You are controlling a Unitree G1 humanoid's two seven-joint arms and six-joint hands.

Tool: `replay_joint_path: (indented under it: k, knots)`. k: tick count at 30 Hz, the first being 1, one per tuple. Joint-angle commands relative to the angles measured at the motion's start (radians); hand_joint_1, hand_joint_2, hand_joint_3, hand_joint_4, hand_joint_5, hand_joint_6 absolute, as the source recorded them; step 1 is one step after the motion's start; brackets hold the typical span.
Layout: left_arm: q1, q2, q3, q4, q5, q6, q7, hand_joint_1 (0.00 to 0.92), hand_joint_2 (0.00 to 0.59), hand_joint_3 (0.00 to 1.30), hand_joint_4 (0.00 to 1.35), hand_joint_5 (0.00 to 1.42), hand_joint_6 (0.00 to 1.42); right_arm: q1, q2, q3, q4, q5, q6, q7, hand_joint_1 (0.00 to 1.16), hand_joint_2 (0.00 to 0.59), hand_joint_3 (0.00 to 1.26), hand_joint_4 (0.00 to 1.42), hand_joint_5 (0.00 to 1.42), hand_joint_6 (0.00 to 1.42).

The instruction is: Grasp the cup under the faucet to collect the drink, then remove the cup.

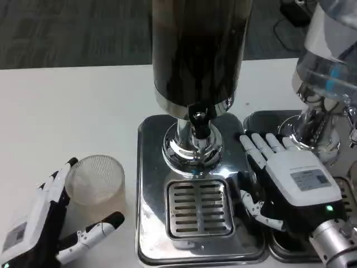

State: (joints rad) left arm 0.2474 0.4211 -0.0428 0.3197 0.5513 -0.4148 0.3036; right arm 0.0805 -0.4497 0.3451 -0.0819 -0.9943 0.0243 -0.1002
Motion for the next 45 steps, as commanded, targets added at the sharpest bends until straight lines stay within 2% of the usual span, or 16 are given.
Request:
replay_joint_path:
  k: [1,7,12,16,23,26,36,41,45]
  knots:
    - [-0.039,0.007,-0.024,0.049,0.02,-0.01,0.029,0.126,0.009,0.0,0.0,0.0,0.0,-0.004,-0.011,-0.018,0.008,0.009,-0.006,-0.017,0.38,0.565,0.0,0.0,0.0,0.0]
    - [-0.107,-0.005,-0.034,0.149,0.003,-0.078,0.077,0.138,0.012,0.0,0.0,0.0,0.0,-0.016,-0.028,-0.02,0.008,0.001,-0.019,-0.007,0.38,0.556,0.0,0.0,0.0,0.0]
    - [-0.136,-0.026,-0.041,0.23,-0.003,-0.155,0.15,0.163,0.014,0.0,0.0,0.0,0.0,-0.004,-0.02,-0.017,-0.004,0.0,-0.004,-0.005,0.38,0.55,0.0,0.0,0.0,0.0]
    - [-0.159,-0.038,-0.046,0.276,-0.009,-0.205,0.183,0.191,0.021,0.0,0.0,0.0,0.0,0.011,-0.018,-0.018,-0.02,0.0,0.002,-0.001,0.36,0.523,0.0,0.0,0.0,0.0]
    - [-0.163,-0.055,-0.041,0.302,-0.038,-0.247,0.188,0.25,0.04,0.0,0.0,0.01,0.0,0.016,-0.021,-0.019,-0.037,0.004,0.01,0.02,0.34,0.523,0.0,0.0,0.0,0.0]
    - [-0.168,-0.065,-0.041,0.32,-0.051,-0.269,0.201,0.278,0.051,0.0,0.0,0.06,0.0,0.022,-0.025,-0.026,-0.05,0.006,0.012,0.028,0.34,0.524,0.0,0.0,0.0,0.0]
    - [-0.18,-0.078,-0.048,0.335,-0.06,-0.302,0.198,0.342,0.068,0.0,0.0,0.15,0.08,0.03,-0.025,-0.036,-0.067,0.008,0.013,0.045,0.32,0.509,0.02,0.0,0.0,0.0]
    - [-0.194,-0.087,-0.052,0.347,-0.076,-0.318,0.187,0.342,0.062,0.0,0.0,0.15,0.09,0.044,-0.023,-0.043,-0.079,0.008,0.019,0.048,0.31,0.501,0.04,0.0,0.0,0.0]
    - [-0.2,-0.089,-0.056,0.361,-0.094,-0.335,0.173,0.287,0.05,0.0,0.0,0.16,0.1,0.046,-0.018,-0.043,-0.082,0.011,0.024,0.05,0.3,0.499,0.04,0.0,0.0,0.0]
